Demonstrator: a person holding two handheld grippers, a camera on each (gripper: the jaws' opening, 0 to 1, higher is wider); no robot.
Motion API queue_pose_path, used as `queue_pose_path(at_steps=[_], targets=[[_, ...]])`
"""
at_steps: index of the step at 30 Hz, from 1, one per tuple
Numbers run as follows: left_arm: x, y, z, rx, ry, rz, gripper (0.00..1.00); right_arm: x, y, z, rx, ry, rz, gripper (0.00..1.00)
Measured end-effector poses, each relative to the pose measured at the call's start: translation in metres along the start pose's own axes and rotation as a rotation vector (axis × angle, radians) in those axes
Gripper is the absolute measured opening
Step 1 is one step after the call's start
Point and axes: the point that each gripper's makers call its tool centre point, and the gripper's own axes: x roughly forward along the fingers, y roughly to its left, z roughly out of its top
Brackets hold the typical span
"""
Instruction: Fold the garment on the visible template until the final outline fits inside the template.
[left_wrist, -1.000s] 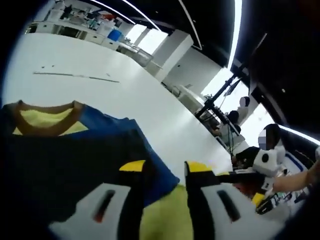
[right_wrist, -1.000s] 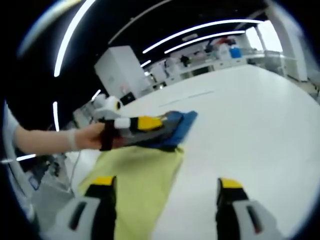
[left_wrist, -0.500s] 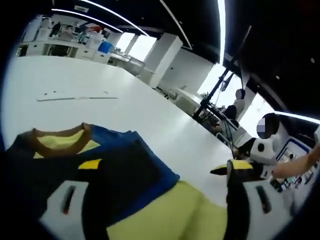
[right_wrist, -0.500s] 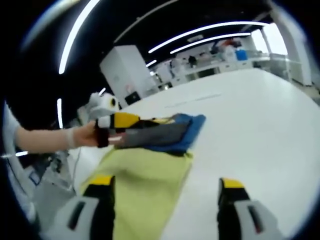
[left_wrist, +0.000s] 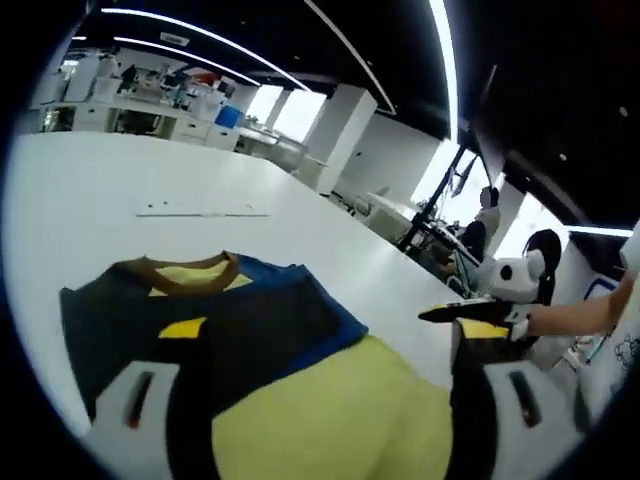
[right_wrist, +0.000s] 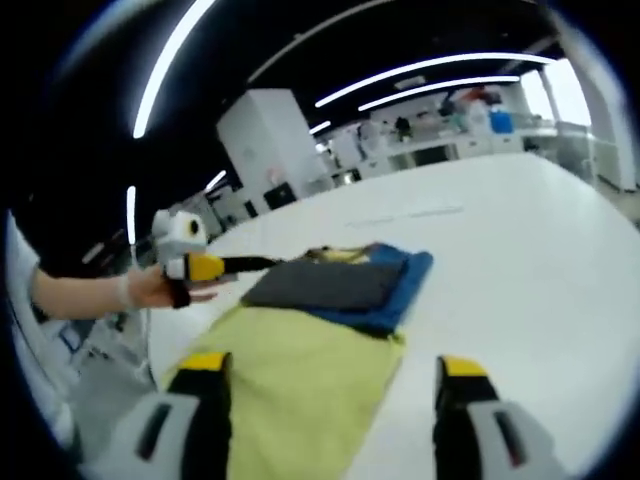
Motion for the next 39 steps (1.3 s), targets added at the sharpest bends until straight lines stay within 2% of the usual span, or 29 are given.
queue_pose_path(at_steps=[7,11,23,25,28,31,33,36,39], targets=[[-0.039,0.008,-0.007,0.017,-0.008,0.061,0.94,-0.005,0.005,0.004,-0.023,0.002,0.006,0.83],[-0.062,0.009,-0.013,-0.003,-0.021,0.077,0.94,-0.010,0.010,0.006,-0.036,0.003,0.012,0.83],[-0.118,0.009,-0.033,0.028,0.004,0.140,0.92,-0.019,0.012,0.005,-0.066,0.009,0.017,0.82],[-0.126,0.012,-0.036,0.031,0.009,0.148,0.89,-0.021,0.011,0.001,-0.071,0.025,0.015,0.82],[-0.143,0.017,-0.045,0.033,0.020,0.149,0.80,-0.025,0.014,-0.008,-0.073,0.053,0.019,0.82],[-0.155,0.022,-0.058,0.036,0.054,0.179,0.83,-0.027,0.013,-0.018,-0.074,0.077,0.019,0.81],[-0.163,0.022,-0.066,0.057,0.080,0.188,0.80,-0.029,0.014,-0.024,-0.070,0.089,0.021,0.80],[-0.172,0.022,-0.076,0.046,0.099,0.190,0.79,-0.032,0.017,-0.033,-0.072,0.116,0.029,0.78],[-0.183,0.025,-0.092,0.035,0.145,0.207,0.77,-0.035,0.017,-0.043,-0.080,0.148,0.028,0.77]])
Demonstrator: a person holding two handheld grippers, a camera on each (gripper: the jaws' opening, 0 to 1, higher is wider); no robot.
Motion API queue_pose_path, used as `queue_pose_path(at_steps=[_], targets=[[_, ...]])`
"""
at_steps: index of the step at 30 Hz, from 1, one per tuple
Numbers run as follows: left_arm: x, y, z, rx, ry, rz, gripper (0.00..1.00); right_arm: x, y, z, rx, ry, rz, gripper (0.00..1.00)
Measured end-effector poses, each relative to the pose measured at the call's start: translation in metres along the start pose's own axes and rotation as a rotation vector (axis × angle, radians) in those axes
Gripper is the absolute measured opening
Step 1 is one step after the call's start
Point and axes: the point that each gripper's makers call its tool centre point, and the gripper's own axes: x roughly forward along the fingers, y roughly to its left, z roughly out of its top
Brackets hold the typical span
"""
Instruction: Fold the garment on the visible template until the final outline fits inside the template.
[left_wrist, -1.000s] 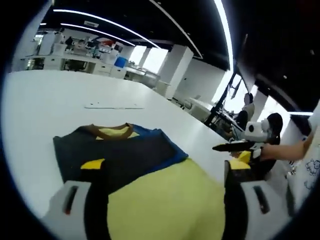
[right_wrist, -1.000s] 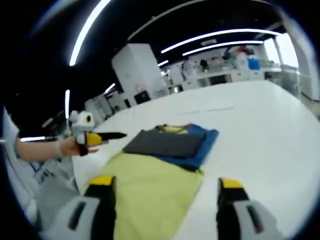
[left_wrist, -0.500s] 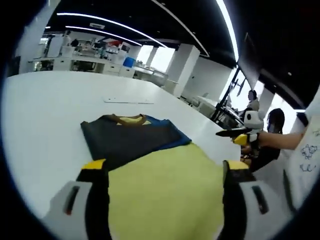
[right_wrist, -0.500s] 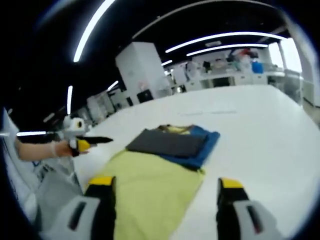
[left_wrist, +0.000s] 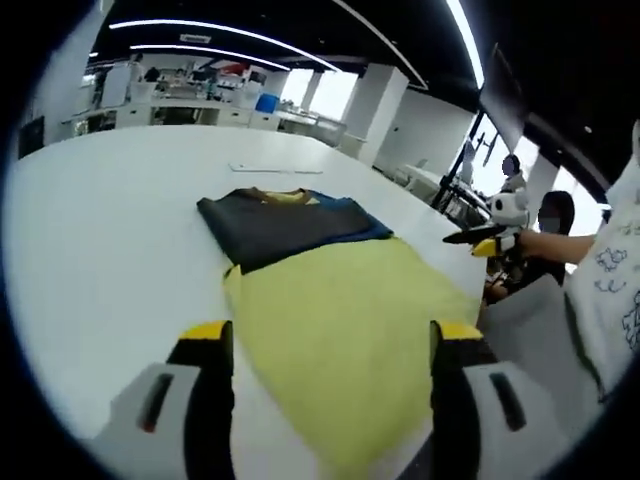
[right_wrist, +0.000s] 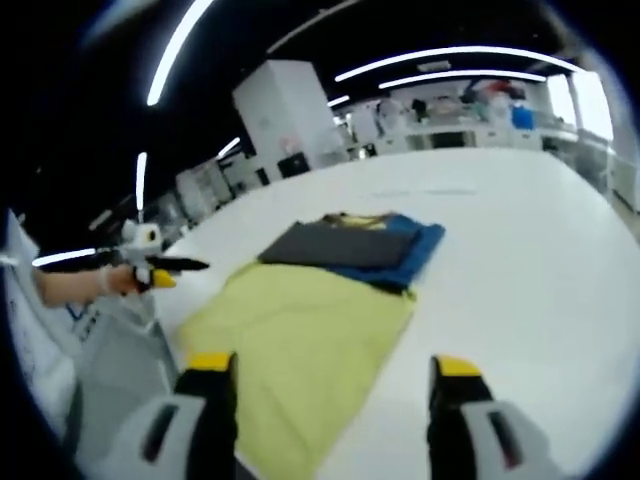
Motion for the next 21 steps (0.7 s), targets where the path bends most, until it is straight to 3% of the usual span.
queue_pose_path(at_steps=[8,11,16,21], targets=[[-0.017,0.004,-0.034,-0.024,0.092,-0.008,0.68,-0.006,0.004,-0.032,0.007,0.092,0.026,0.67],[-0.022,0.004,-0.046,-0.038,0.136,-0.018,0.61,-0.008,0.009,-0.051,0.024,0.160,0.054,0.64],[-0.030,0.001,-0.066,-0.072,0.195,-0.034,0.54,-0.013,0.016,-0.069,-0.001,0.232,0.092,0.55],[-0.037,-0.004,-0.084,-0.100,0.236,-0.039,0.47,-0.019,0.023,-0.079,0.016,0.260,0.117,0.46]])
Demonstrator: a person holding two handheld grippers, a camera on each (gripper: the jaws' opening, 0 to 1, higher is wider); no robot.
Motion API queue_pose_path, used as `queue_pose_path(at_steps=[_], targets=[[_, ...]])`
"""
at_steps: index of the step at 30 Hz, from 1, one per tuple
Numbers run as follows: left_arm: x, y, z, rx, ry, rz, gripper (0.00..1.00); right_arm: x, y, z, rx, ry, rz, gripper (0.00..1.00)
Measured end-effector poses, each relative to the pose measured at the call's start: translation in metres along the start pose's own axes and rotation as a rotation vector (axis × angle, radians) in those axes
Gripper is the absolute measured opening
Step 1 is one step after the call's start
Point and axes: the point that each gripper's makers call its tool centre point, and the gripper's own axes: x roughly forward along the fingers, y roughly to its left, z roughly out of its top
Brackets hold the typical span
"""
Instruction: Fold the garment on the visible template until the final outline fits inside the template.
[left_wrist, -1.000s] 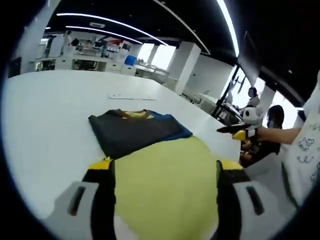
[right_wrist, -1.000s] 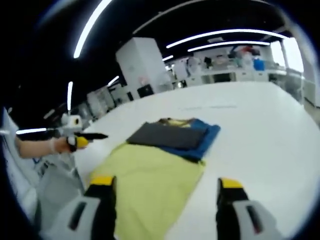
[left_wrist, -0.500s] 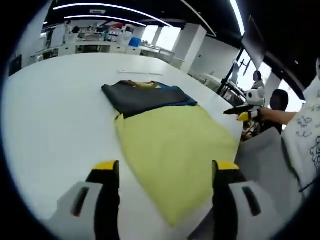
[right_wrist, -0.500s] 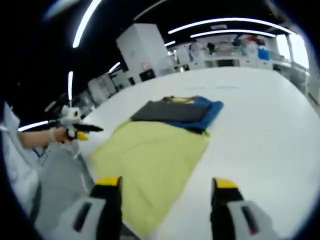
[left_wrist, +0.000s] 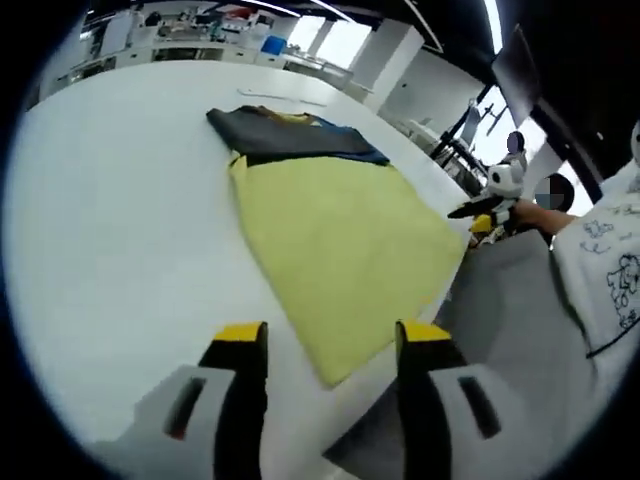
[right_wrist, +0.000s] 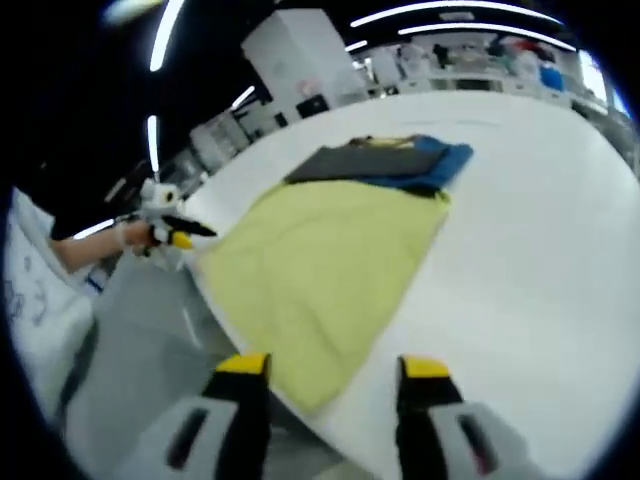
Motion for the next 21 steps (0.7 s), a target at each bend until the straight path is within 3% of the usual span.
queue_pose_path(at_steps=[7,15,21], targets=[[-0.004,-0.002,-0.019,-0.042,0.033,-0.005,0.32,0.002,0.010,-0.011,0.034,0.027,0.020,0.38],[-0.001,-0.024,-0.024,-0.075,0.040,-0.012,0.23,0.005,0.021,-0.020,0.083,0.049,0.049,0.26],[0.003,-0.029,-0.027,-0.093,0.041,-0.027,0.12,0.009,0.025,-0.023,0.129,0.045,0.075,0.15]])
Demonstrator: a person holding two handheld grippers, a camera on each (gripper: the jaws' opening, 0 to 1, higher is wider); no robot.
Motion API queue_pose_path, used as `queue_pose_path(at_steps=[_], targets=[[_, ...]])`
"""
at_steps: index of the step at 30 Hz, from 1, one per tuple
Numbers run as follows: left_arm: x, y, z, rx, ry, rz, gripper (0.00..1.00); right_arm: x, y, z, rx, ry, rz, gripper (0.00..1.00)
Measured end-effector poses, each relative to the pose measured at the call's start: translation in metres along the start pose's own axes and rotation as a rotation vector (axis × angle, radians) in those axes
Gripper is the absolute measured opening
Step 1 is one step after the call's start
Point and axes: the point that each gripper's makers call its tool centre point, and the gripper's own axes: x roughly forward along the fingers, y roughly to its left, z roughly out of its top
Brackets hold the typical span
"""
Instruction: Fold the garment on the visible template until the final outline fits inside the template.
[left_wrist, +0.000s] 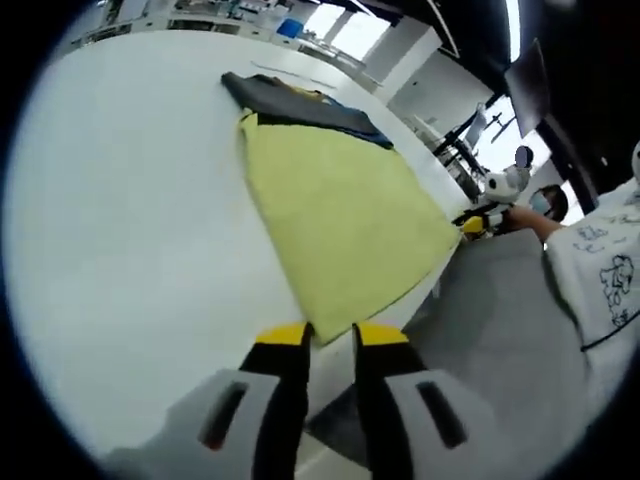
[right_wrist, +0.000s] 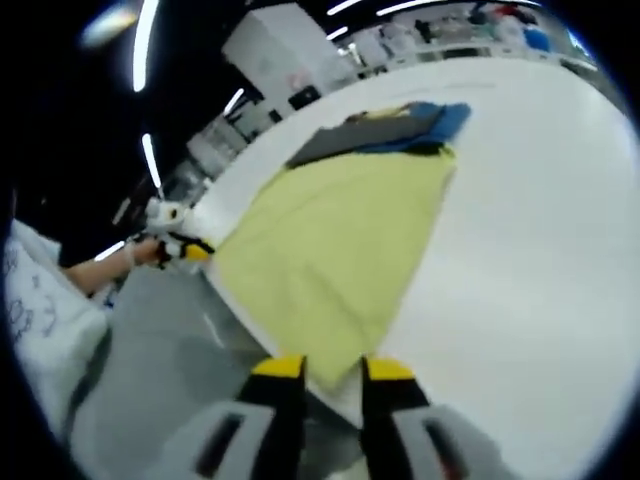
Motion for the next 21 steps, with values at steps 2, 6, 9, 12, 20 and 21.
queue_pose_path(at_steps=[2,6,9,12,20,21], targets=[[0.002,0.000,-0.001,0.005,0.004,0.002,0.07,0.001,-0.001,-0.002,0.007,0.008,0.003,0.11],[0.004,0.001,-0.003,0.005,0.015,-0.009,0.00,0.003,-0.004,-0.003,0.021,0.007,-0.001,0.03],[0.004,0.003,-0.004,0.007,0.021,-0.007,0.00,0.000,-0.005,0.001,0.048,-0.019,0.001,0.00],[0.004,-0.003,-0.004,0.008,0.021,-0.018,0.00,-0.002,-0.006,0.004,0.061,-0.034,-0.001,0.00],[-0.001,-0.011,0.002,-0.017,-0.007,-0.085,0.00,-0.012,-0.005,0.009,0.074,-0.064,0.000,0.00],[-0.002,-0.011,0.002,-0.016,-0.007,-0.086,0.00,-0.015,-0.007,0.010,0.075,-0.068,0.001,0.00]])
